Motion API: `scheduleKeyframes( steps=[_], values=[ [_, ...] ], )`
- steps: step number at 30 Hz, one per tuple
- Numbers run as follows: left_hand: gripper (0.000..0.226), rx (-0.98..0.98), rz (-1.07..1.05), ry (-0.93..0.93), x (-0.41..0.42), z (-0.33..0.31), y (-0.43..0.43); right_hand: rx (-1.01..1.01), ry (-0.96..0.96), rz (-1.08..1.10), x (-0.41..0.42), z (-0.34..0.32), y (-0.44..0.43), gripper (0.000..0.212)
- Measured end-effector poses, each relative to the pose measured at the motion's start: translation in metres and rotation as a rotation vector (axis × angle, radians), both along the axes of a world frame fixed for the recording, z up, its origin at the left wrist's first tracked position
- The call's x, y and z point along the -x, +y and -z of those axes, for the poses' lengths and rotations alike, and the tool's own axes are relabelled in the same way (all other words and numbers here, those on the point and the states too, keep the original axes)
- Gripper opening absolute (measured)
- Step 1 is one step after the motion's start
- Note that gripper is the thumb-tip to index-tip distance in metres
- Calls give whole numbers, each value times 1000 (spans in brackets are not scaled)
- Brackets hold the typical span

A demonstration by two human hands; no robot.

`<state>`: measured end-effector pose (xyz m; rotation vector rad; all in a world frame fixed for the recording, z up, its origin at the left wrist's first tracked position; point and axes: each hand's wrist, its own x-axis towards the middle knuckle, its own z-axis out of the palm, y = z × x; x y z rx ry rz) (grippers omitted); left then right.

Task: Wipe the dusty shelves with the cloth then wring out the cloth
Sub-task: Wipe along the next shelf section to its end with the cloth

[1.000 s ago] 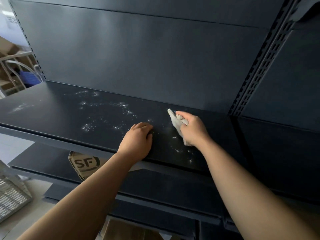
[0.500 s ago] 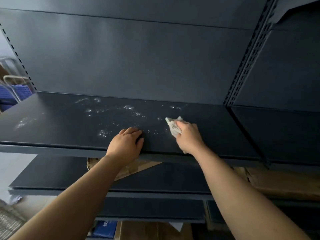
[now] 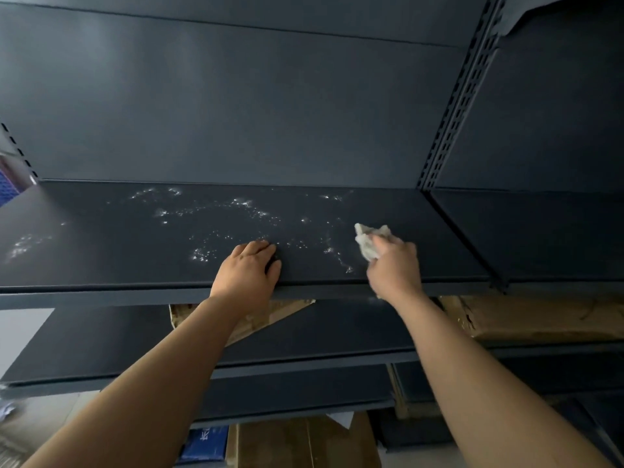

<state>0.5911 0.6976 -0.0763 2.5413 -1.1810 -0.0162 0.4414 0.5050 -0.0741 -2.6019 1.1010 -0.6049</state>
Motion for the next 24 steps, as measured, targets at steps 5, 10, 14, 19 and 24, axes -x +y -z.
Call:
scheduleKeyframes(
  steps=[5, 10, 14, 19, 24],
  values=[
    [49, 10, -4, 40, 0, -6, -2, -343, -165, -265, -33, -8, 42, 52],
    [46, 7, -36, 9, -9, -13, -5, -337, -405, 22, -11, -31, -20, 49],
    [45, -20, -70, -5, -16, -15, -19, -166, -61, 268, 21, -17, -80, 52],
    [45, -53, -96, 8, -27, -15, -40, -135, 41, 77, -20, -7, -80, 48],
    [44, -65, -138, 6, -36, -14, -52, -174, 2, -257, -69, -12, -29, 55]
  ],
)
